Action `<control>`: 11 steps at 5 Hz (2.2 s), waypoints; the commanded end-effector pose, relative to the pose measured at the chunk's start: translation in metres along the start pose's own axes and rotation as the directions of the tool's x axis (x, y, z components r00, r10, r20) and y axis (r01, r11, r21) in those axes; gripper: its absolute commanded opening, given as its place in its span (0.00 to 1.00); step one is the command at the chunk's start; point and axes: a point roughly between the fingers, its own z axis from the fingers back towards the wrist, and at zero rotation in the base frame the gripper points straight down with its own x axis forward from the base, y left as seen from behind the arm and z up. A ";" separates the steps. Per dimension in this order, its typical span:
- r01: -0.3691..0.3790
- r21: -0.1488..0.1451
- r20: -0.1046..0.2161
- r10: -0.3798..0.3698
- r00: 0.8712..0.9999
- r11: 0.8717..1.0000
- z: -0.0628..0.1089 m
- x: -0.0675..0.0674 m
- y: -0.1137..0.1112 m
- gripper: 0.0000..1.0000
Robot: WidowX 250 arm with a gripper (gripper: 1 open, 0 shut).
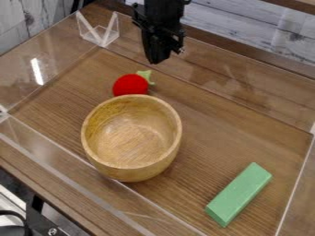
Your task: Move the red fruit to the right side of the table
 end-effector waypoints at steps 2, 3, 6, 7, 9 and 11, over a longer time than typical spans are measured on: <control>-0.149 0.040 0.038 0.147 0.988 0.988 -0.017 -0.003 0.026 1.00; -0.182 0.036 0.020 0.181 0.983 0.983 -0.036 -0.004 0.019 1.00; -0.203 0.001 0.018 0.203 0.979 0.979 -0.032 -0.005 -0.002 1.00; -0.248 -0.011 0.018 0.249 0.968 0.969 -0.027 -0.011 -0.004 1.00; -0.302 -0.030 0.046 0.303 0.952 0.953 -0.015 -0.011 0.003 1.00; -0.307 -0.035 0.051 0.308 0.950 0.951 -0.027 -0.002 0.020 1.00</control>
